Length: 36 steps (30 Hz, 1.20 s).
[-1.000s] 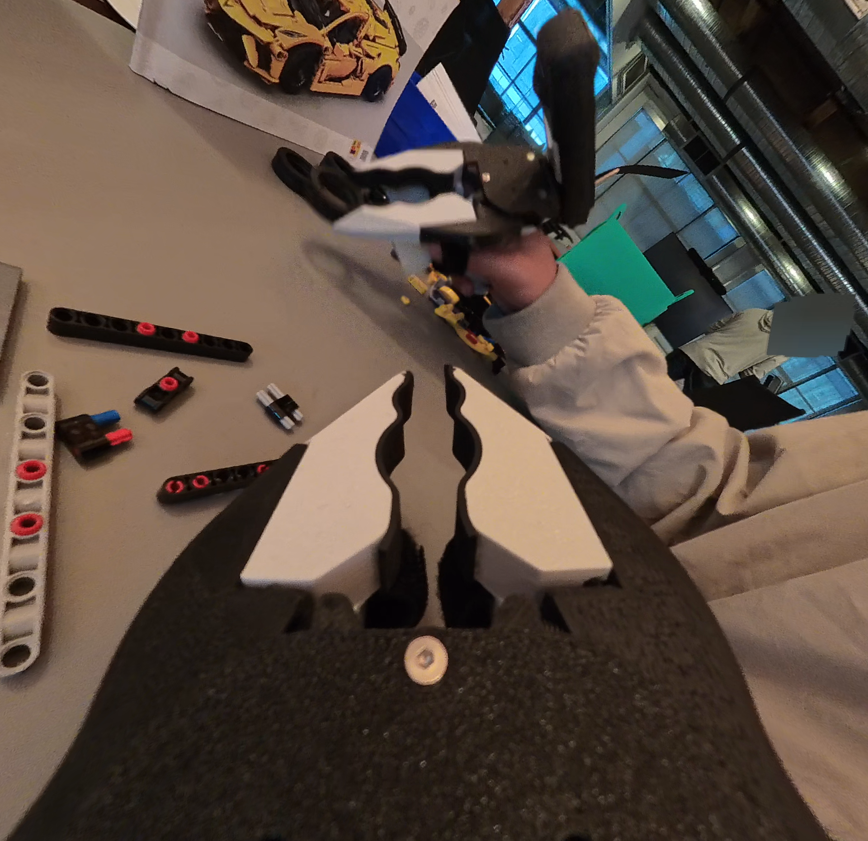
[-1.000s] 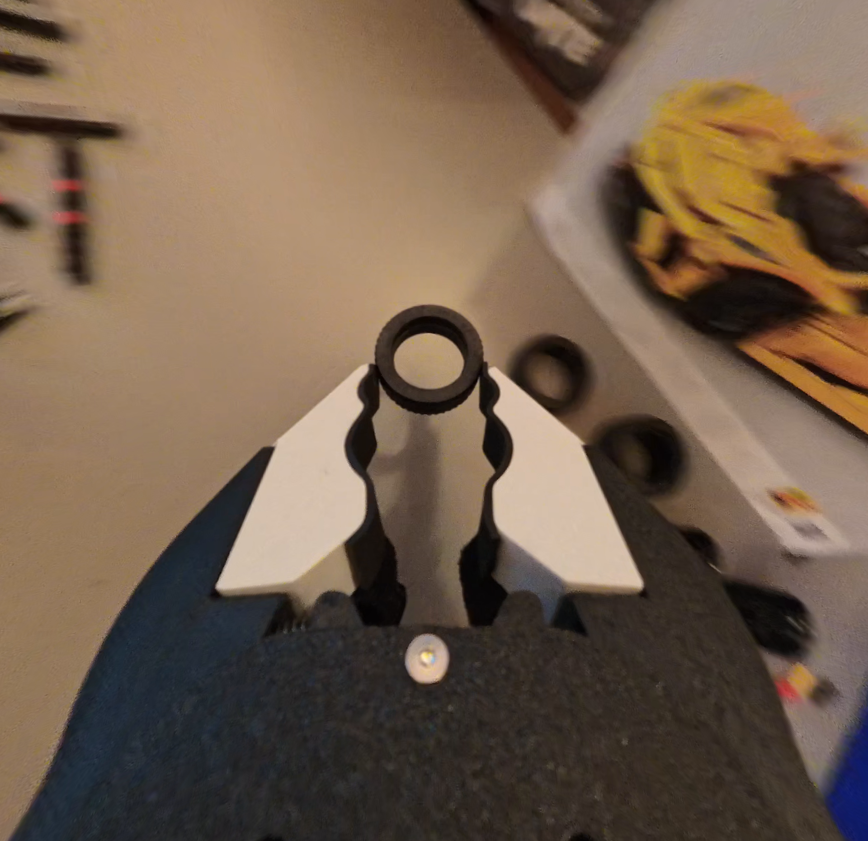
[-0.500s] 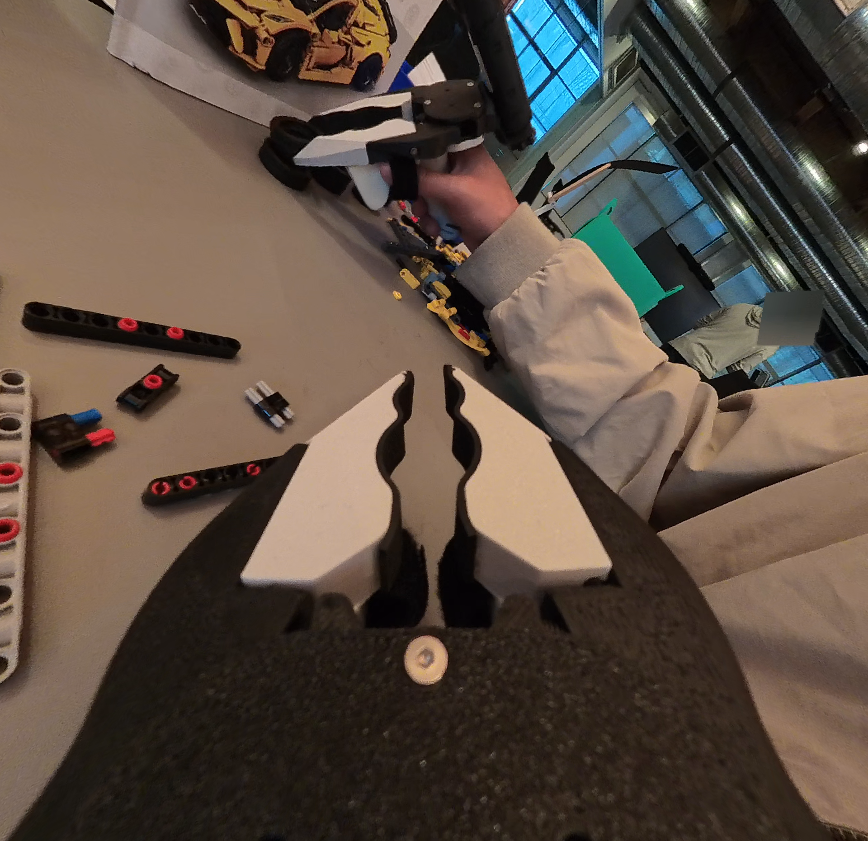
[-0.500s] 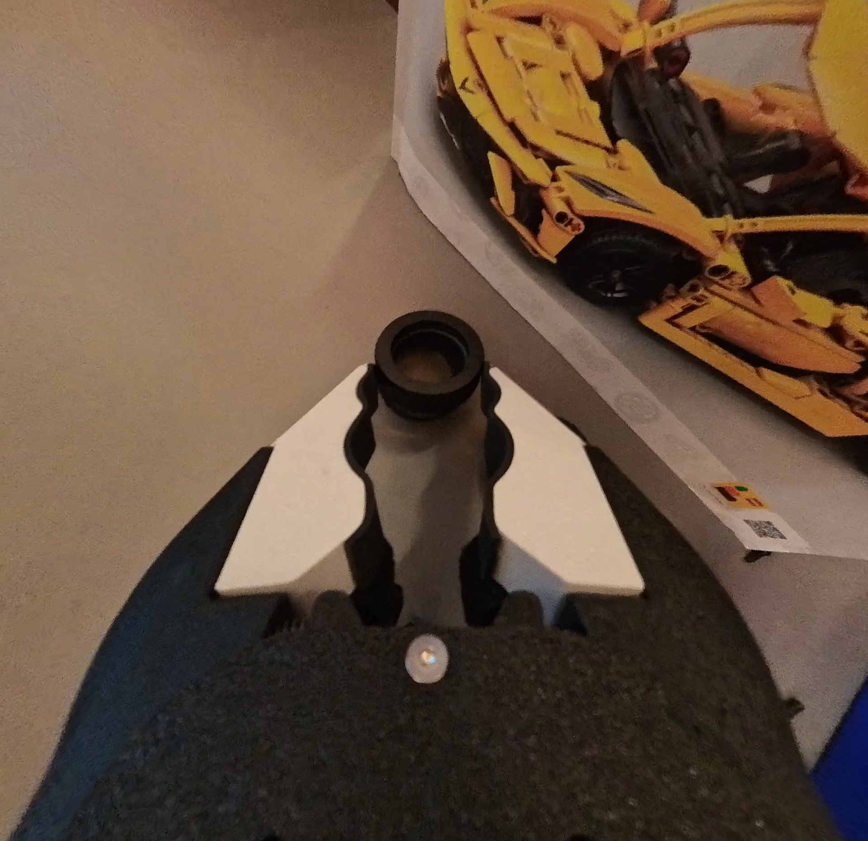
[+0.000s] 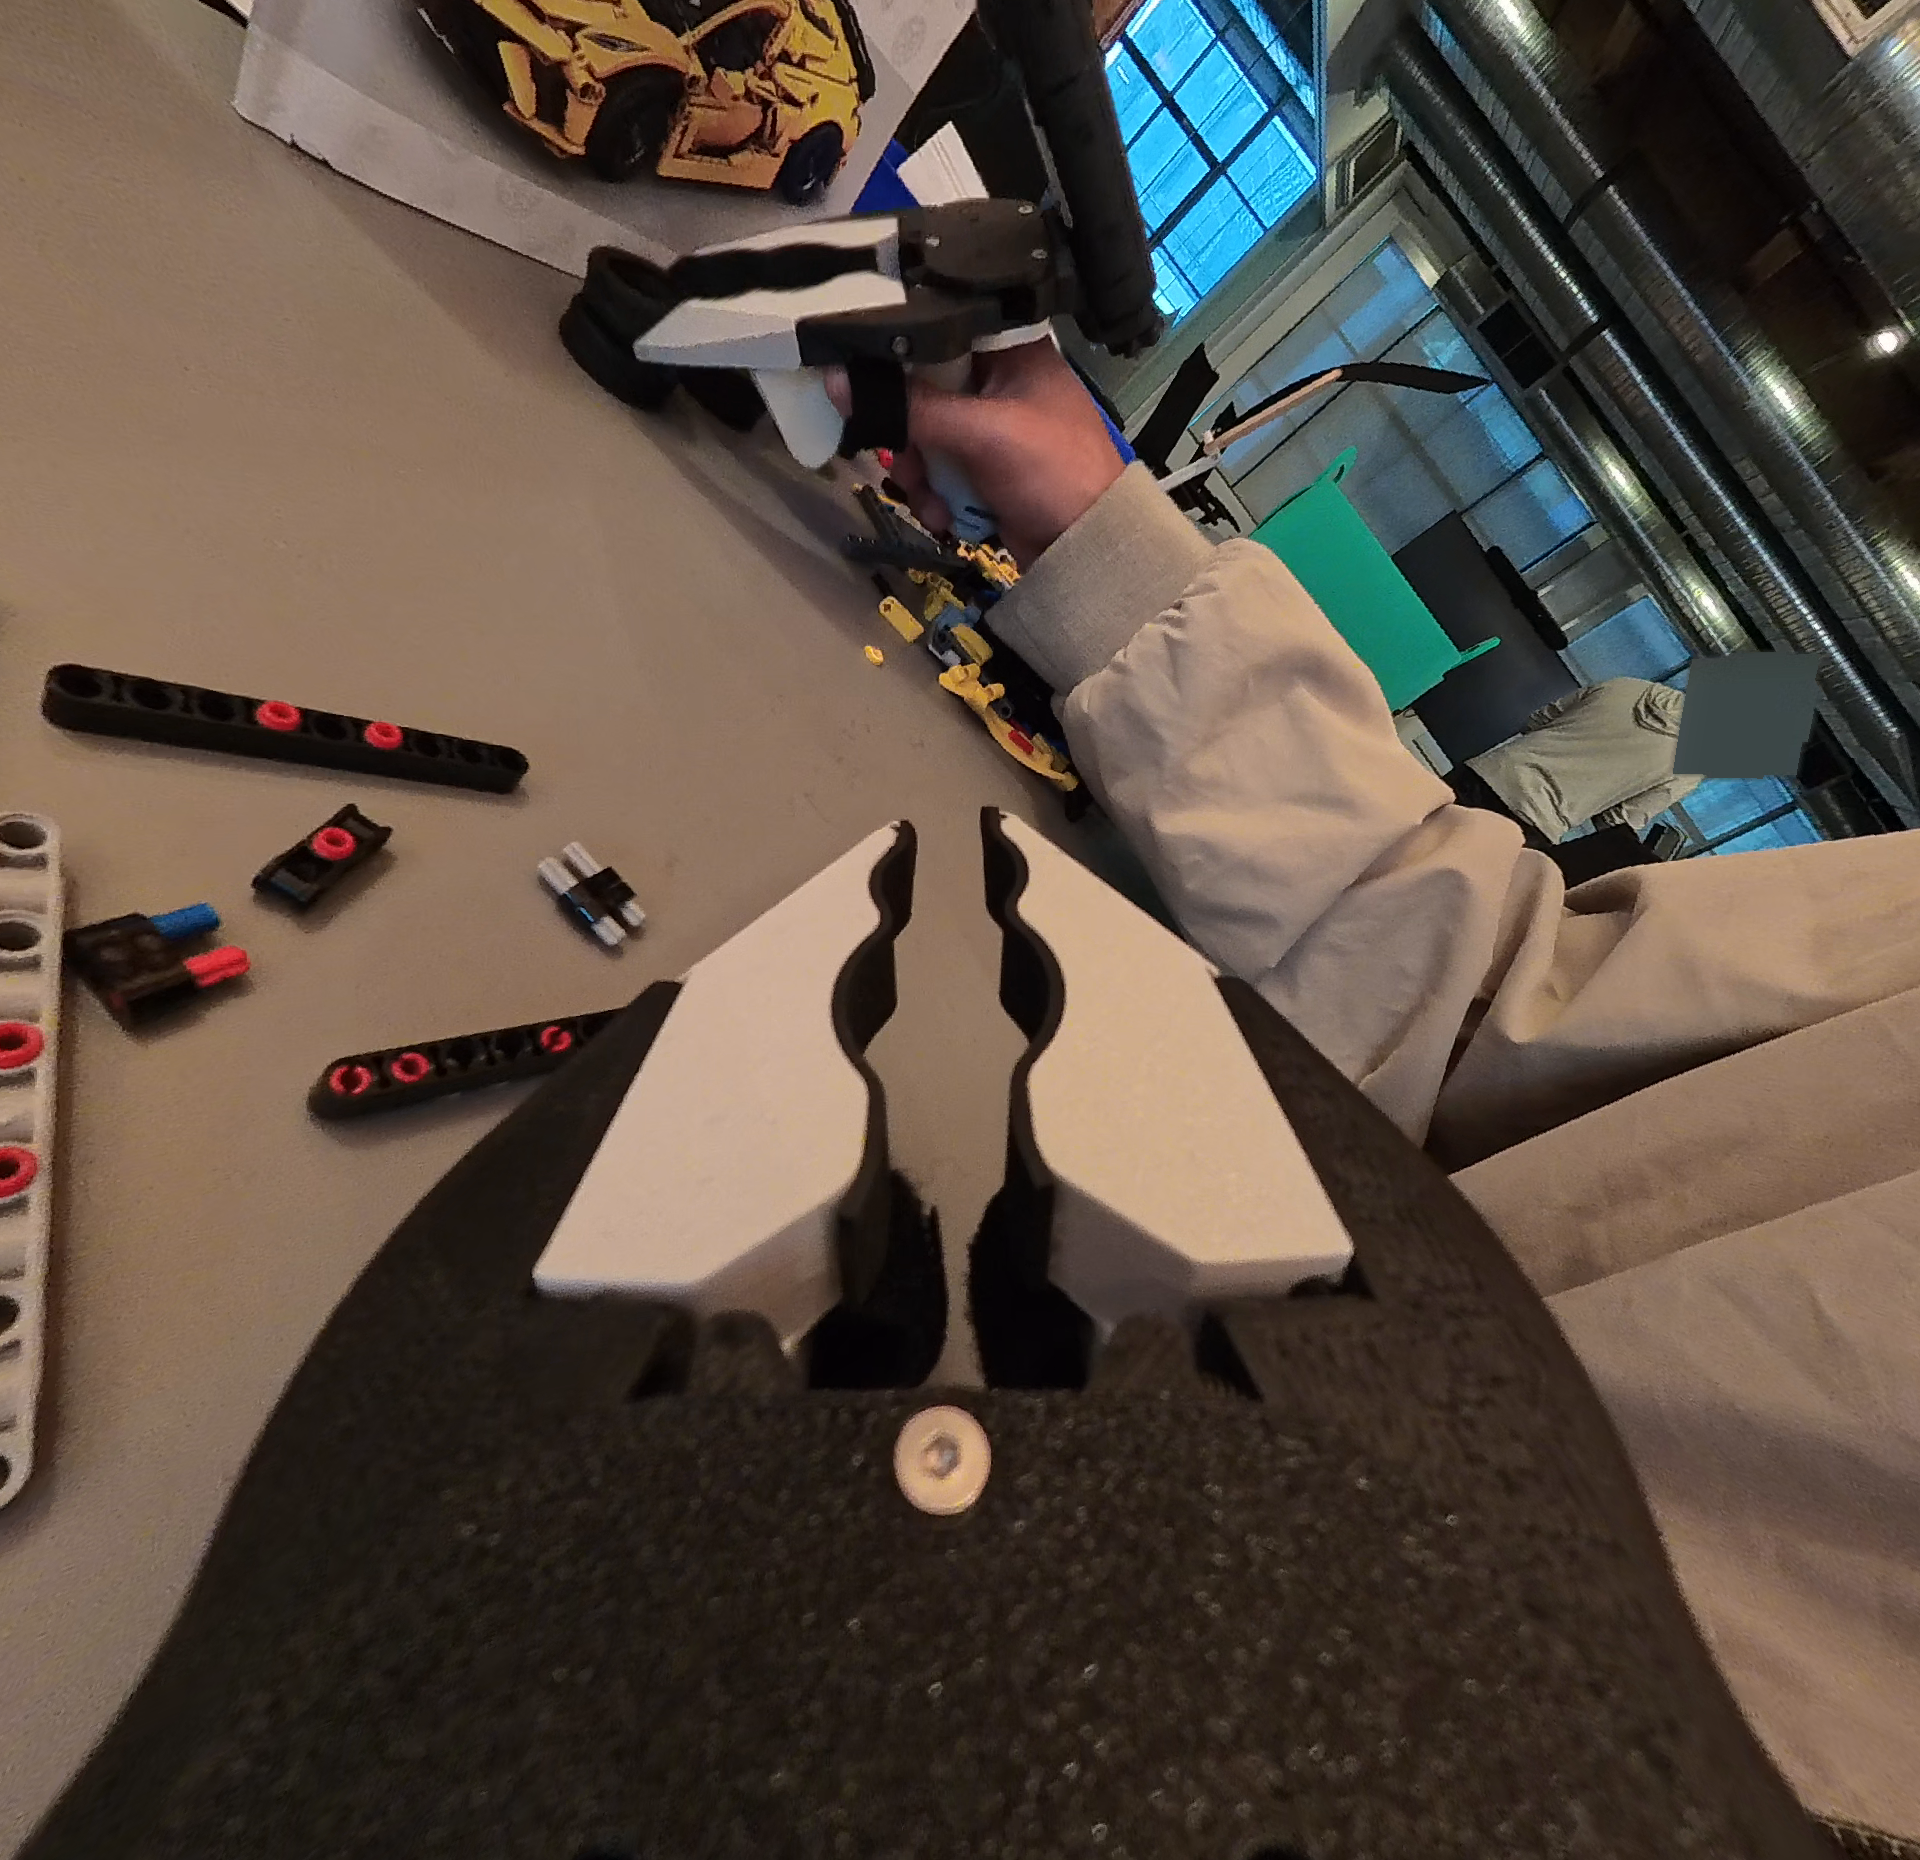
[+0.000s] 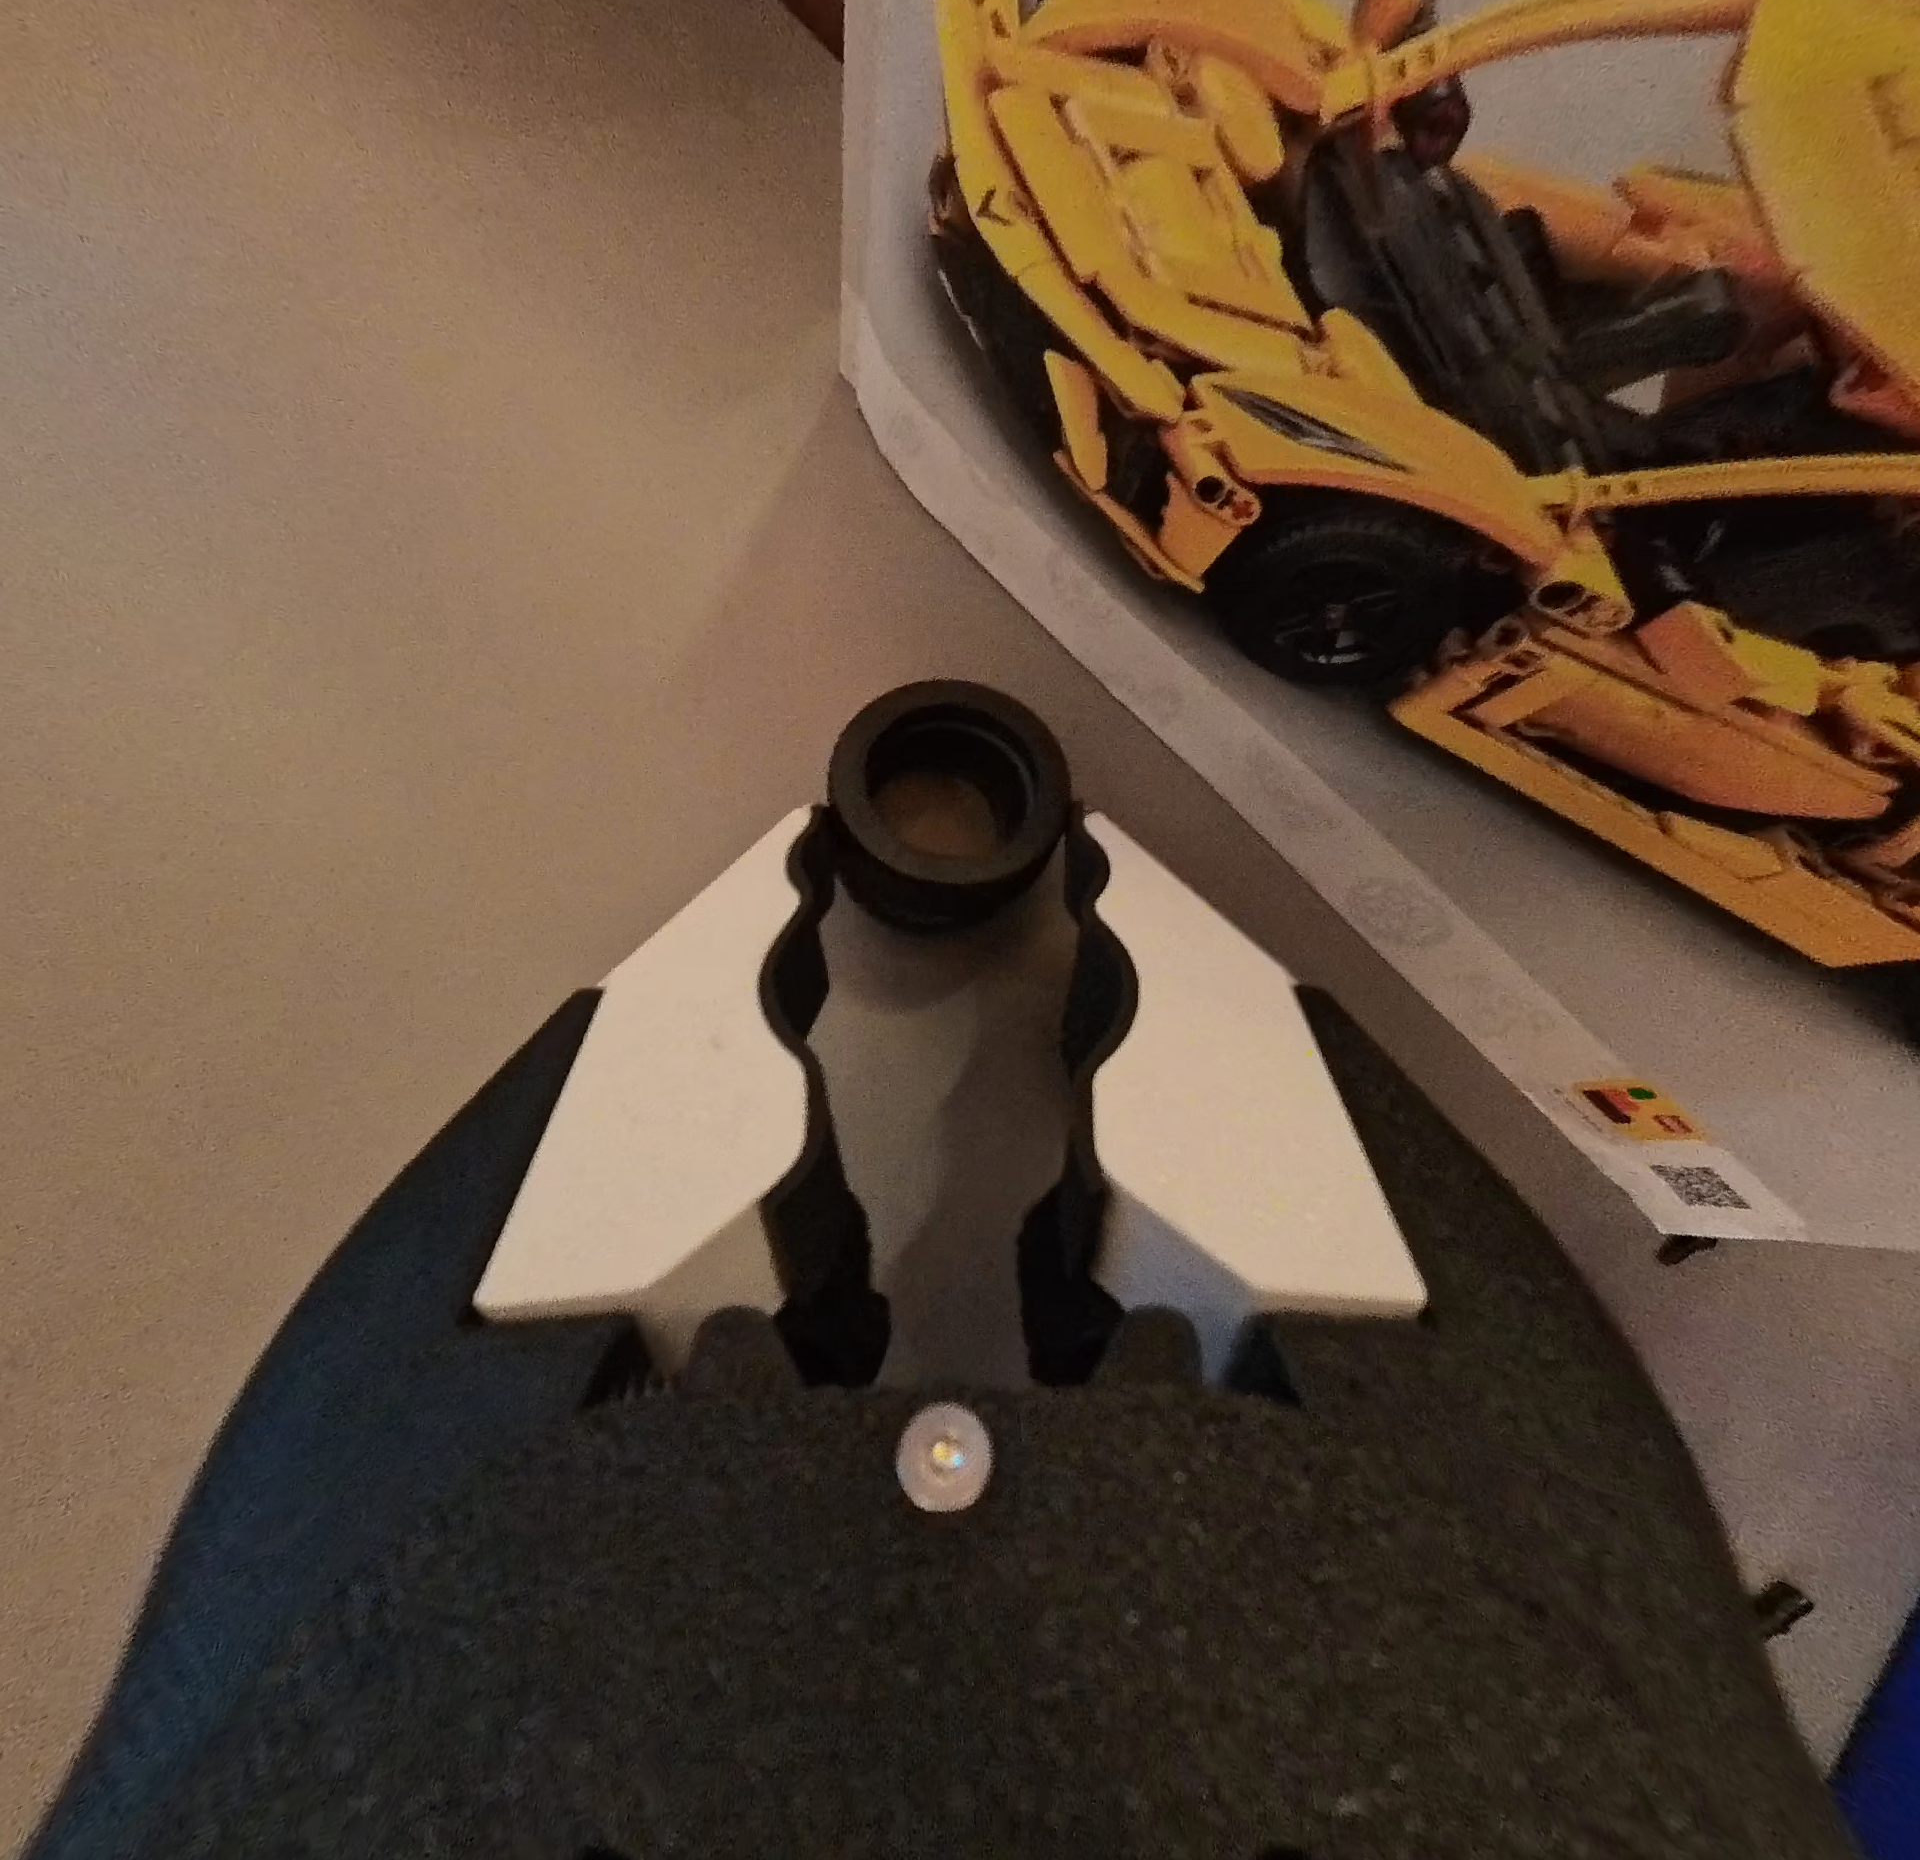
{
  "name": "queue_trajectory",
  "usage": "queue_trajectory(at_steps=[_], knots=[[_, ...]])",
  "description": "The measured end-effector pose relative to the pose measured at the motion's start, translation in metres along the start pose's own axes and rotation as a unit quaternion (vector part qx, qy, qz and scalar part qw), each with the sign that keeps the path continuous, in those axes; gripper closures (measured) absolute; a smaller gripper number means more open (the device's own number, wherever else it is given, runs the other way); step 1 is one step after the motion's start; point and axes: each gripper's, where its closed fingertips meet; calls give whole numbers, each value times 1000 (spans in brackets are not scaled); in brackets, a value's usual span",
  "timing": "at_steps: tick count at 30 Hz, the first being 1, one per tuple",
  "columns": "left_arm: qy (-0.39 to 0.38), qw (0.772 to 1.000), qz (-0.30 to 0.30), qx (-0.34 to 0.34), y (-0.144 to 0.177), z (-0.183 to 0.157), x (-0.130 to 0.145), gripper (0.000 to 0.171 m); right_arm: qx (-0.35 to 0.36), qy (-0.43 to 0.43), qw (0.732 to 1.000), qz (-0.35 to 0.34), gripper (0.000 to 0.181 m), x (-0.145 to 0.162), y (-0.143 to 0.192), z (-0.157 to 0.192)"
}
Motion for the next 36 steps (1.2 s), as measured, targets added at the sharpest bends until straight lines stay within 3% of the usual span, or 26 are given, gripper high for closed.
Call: queue_trajectory(at_steps=[7,11,14,16,18,20,23,25,30,32,36], knots=[[-1,1000,0,-1,0,0,0,159,-22,-18,1000,12,135,6,-7,2],[-5,1000,-10,-17,3,5,-4,158,-8,-16,1000,6,120,3,1,0],[-45,996,-41,-60,25,18,-20,151,-20,-28,999,-20,116,-8,28,19],[-96,987,-62,-115,59,32,-37,150,-57,-35,995,-73,119,-21,53,53],[-153,964,-59,-207,104,58,-53,150,-95,-46,986,-128,124,-28,77,91],[-192,921,-10,-338,155,102,-62,142,-139,-66,972,-176,132,-29,91,132],[-198,866,83,-451,203,157,-63,125,-206,-81,953,-208,134,-22,94,190],[-182,862,128,-455,207,180,-58,113,-228,-64,949,-208,133,-15,89,216],[-157,863,159,-453,201,210,-58,110,-245,-26,947,-207,134,-12,90,244],[-144,868,157,-448,198,212,-60,125,-264,-33,937,-225,134,-16,96,249],[-225,844,164,-459,189,188,-70,126,-319,-81,905,-270,130,-30,116,254]])
Point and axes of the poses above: each gripper's, where its closed fingertips meet, y back along the fingers, x out of its underside, z = x × y across the jaws, and after that the axes turned 3 degrees about z, right-handed
